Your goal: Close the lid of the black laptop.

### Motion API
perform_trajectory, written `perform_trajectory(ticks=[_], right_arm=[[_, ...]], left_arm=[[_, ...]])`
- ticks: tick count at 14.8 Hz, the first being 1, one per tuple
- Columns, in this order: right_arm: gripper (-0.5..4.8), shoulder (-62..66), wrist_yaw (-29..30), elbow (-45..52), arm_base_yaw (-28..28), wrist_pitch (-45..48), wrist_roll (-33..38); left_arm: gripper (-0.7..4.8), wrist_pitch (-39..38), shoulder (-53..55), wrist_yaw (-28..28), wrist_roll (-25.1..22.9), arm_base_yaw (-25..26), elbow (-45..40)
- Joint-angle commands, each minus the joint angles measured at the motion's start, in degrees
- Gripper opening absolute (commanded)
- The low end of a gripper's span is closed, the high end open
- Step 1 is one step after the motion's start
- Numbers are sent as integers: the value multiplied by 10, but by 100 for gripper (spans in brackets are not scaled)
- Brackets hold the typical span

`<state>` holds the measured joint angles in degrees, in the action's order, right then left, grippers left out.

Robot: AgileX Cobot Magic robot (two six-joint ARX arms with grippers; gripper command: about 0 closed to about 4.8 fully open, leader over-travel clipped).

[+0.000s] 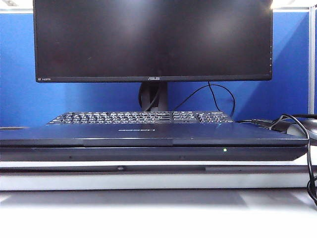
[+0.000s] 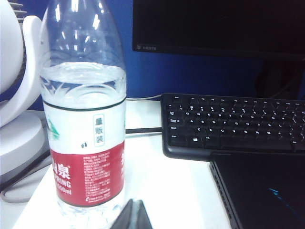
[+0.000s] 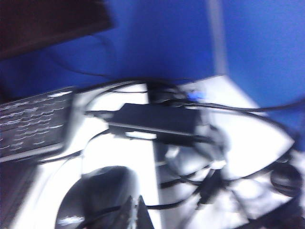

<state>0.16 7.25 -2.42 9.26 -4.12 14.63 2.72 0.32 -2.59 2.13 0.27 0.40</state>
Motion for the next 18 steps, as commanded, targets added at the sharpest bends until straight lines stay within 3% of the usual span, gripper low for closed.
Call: perform_trajectory(ticks=[1,4,8,18], right_arm=[[-5,-1,1,6,-28,20,1],[-5,2,-13,22,-37,40,-8],[-5,5,-14,22,-68,40,-72],[-5,6,-63,22,-93,52,-76]], left_arm=[[-4,5,-1,-2,-2,0,0],[-4,5,-1,-2,-2,0,0],[-4,5,-1,-2,-2,0,0],[-4,5,-1,-2,-2,0,0]])
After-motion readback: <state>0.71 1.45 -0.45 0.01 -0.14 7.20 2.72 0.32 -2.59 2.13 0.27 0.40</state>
